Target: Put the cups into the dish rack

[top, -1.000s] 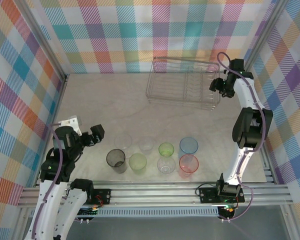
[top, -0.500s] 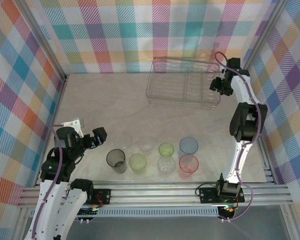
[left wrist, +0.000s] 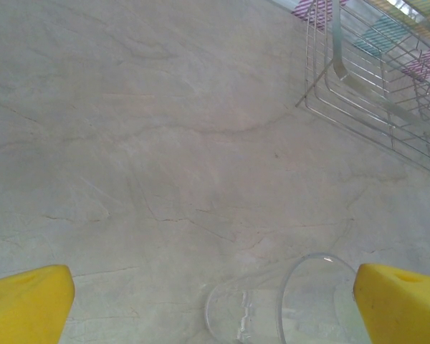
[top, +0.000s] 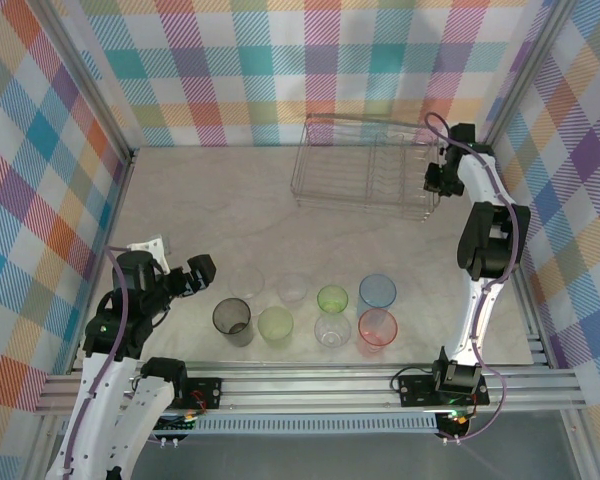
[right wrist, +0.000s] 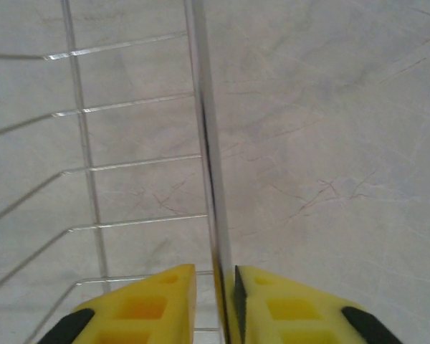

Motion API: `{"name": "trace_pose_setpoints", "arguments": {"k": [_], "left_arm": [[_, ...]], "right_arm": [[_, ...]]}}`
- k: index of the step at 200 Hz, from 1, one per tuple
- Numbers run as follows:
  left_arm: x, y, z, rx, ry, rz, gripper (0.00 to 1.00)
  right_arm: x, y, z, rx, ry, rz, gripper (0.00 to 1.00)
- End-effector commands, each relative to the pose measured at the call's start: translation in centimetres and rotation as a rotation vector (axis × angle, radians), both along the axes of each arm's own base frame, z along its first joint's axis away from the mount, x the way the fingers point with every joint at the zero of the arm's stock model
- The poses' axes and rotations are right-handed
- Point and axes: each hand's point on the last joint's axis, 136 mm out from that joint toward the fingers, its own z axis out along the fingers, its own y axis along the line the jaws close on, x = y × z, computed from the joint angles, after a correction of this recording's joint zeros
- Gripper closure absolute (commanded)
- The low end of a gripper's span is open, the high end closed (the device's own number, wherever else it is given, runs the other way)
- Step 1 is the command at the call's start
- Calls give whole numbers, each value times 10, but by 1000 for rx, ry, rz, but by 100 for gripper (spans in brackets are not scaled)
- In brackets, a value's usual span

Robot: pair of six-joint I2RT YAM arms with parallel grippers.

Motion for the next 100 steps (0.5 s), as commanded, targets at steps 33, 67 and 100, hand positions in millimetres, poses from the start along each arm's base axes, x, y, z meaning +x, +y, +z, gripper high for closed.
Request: {"name": "trace_pose_setpoints", "arguments": {"k": [33, 67, 100], "left_arm": [[1, -4, -10, -14, 41, -12, 0], [0, -6, -8, -25, 31, -19, 0], [-2, -7, -5, -34, 16, -21, 0]], "right_arm": [[-28, 21, 15, -27, 1, 19, 95], [-59, 47, 16, 23, -8, 54, 100], [-95, 74, 10, 90, 18, 82, 100]]}}
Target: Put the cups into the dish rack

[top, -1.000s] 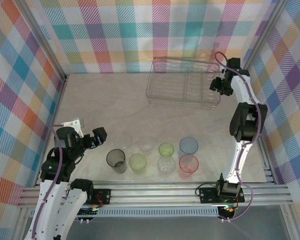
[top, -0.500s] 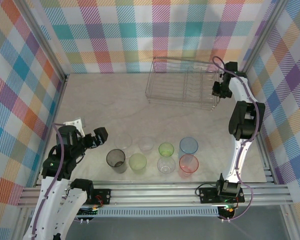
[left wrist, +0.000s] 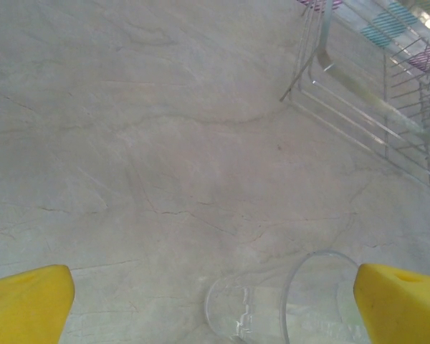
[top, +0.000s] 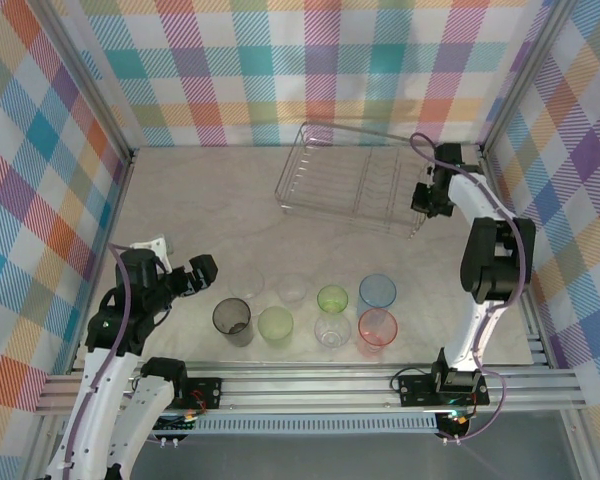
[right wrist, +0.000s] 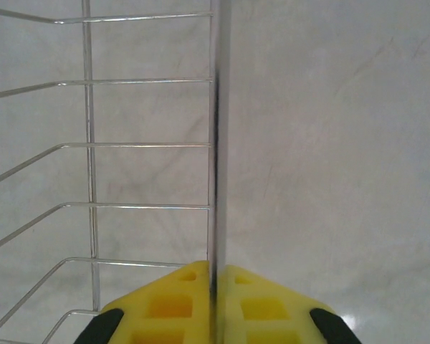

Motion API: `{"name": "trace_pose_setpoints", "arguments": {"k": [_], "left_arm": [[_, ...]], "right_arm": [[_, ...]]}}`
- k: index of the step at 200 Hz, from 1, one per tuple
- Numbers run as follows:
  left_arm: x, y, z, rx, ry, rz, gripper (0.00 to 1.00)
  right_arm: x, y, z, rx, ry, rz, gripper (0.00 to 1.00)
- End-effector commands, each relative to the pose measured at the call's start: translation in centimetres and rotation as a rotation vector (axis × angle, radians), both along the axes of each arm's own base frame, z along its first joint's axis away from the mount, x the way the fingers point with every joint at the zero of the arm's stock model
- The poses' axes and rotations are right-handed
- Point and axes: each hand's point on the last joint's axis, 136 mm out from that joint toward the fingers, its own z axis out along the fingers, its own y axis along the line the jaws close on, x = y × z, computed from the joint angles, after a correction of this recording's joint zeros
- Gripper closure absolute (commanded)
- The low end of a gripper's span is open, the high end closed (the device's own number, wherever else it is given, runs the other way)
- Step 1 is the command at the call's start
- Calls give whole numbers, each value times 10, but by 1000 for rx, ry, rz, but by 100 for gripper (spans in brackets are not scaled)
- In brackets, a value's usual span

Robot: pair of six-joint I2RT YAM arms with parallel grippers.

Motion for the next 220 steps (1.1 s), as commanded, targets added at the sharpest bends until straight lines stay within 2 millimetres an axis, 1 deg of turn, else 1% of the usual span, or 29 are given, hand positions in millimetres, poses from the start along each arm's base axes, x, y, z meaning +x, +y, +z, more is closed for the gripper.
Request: {"name": "trace_pose_setpoints", "arguments": {"k": [1, 42, 59, 96, 115, 141, 160, 172, 189, 220], "left_arm": [[-3, -5, 0, -25, -5, -17, 0], [-4, -6, 0, -31, -2, -21, 0], [-4, -5, 0, -30, -5, -17, 0], [-4, -6, 0, -32, -4, -20, 0], [-5, -4, 2, -23, -8, -11, 0], [-7, -2, 6, -22, -33, -4, 0], [-8, -3, 7, -25, -39, -7, 0], [-7, -4, 6, -28, -34, -10, 0], [-7, -5, 6, -29, -31, -15, 0], [-7, -5, 6, -33, -29, -17, 0]], "right_arm": [[-25, 29, 12, 60, -6, 60, 100], [-69, 57, 3, 85, 28, 100, 100], [-84, 68, 0, 109, 31, 121, 100], [-107, 81, 3, 123, 34, 143, 100], [-120, 91, 5, 133, 27, 164, 99], [-135, 99, 3, 144, 27, 170, 99], [-144, 104, -3, 158, 42, 175, 97], [-148, 106, -8, 162, 56, 177, 94], [-152, 109, -10, 163, 74, 184, 86], [-152, 109, 0, 154, 81, 173, 68]]}}
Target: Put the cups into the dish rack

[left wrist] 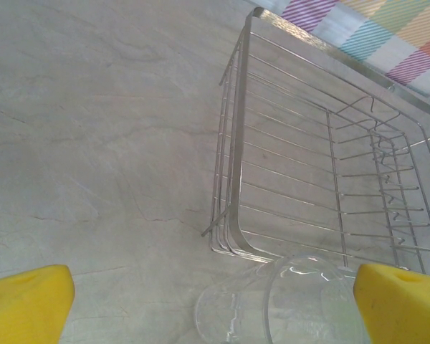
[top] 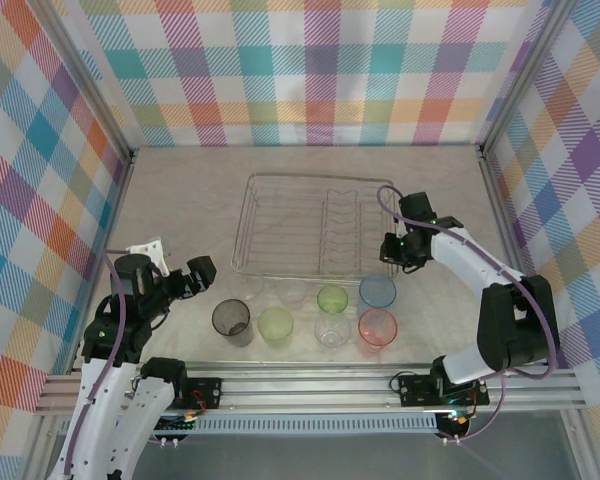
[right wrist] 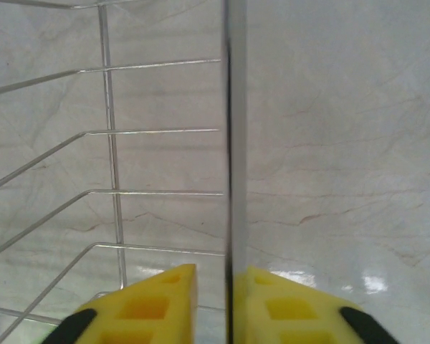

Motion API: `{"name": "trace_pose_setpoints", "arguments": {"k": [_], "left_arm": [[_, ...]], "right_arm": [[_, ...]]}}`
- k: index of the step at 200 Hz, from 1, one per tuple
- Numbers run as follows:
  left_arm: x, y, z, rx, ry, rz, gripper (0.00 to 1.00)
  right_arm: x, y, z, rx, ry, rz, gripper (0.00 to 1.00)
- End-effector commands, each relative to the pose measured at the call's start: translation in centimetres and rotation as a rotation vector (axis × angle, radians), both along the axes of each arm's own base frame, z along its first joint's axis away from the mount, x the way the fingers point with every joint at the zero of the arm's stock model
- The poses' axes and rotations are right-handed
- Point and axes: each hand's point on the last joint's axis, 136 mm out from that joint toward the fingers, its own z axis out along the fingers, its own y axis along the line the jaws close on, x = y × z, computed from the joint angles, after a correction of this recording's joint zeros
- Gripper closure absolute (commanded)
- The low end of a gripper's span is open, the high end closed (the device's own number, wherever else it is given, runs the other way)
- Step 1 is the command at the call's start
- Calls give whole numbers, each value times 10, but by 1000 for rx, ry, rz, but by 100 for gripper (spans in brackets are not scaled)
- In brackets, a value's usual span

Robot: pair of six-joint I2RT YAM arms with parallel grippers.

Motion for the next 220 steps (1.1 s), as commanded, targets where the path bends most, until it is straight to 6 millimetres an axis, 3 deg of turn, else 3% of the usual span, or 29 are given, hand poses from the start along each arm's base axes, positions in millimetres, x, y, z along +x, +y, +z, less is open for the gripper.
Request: {"name": "trace_pose_setpoints", "arguments": {"k": [1, 54, 120, 153, 220], "left_arm": [[-2, -4, -4, -18, 15, -9, 0], [-1, -5, -5, -20, 18, -14, 0], [-1, -8, -5, -29, 20, -29, 0], [0, -8, -6, -31, 26, -29, 0], [0, -9, -8, -34, 37, -28, 0]], "right_arm": [[-9, 7, 8, 30, 35, 6, 68], [-21, -10, 47, -35, 4, -32, 52], [-64, -14, 95, 27, -48, -22, 51], [-89, -4, 99, 101, -7, 23, 54], [-119, 6, 77, 56, 110, 104, 58]]}}
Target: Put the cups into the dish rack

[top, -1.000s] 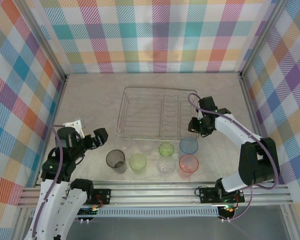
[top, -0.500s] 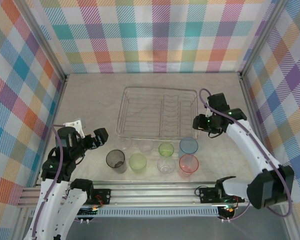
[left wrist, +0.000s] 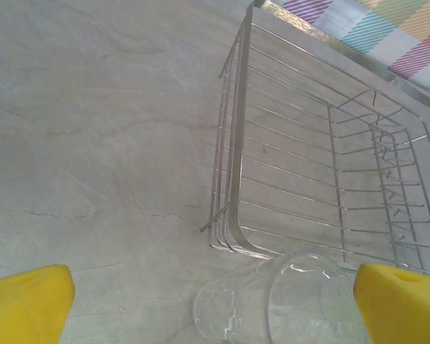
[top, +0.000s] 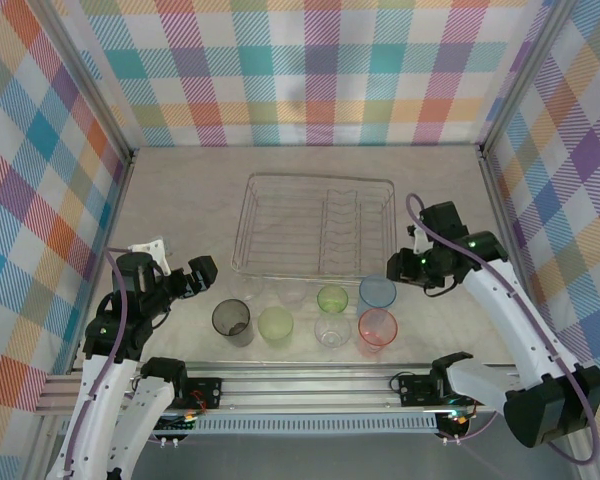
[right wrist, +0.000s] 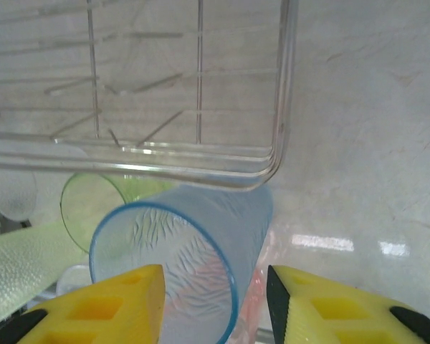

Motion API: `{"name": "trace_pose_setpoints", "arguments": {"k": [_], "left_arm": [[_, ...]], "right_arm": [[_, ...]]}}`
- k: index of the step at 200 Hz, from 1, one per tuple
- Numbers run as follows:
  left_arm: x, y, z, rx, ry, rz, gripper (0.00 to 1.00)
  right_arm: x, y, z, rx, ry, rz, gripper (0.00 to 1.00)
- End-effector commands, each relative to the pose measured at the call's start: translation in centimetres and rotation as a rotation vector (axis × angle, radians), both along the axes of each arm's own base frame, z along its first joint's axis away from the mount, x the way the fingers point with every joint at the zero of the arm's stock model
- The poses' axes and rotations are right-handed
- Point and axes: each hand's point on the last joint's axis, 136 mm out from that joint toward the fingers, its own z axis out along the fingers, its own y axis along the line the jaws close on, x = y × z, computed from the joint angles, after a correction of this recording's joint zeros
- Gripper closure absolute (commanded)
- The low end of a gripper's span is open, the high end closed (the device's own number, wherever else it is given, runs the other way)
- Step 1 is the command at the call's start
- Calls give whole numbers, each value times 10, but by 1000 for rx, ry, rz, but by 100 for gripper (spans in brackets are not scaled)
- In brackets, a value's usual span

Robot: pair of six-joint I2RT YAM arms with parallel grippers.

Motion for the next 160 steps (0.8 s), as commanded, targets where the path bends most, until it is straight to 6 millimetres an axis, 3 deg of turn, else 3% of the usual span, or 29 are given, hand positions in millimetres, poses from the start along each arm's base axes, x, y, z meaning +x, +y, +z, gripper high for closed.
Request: {"name": "trace_pose_setpoints", "arguments": {"k": [1, 76, 160], "left_arm": [[-2, -7, -4, -27, 16, -20, 0], [-3, -6, -4, -26, 17, -15, 0], [-3, -6, -5, -24, 19, -16, 0]], "right_arm": [[-18, 4, -13, -32, 81, 39, 58], [-21, 1, -36, -141, 142, 50, 68], [-16, 4, -49, -179, 159, 58, 77]]}}
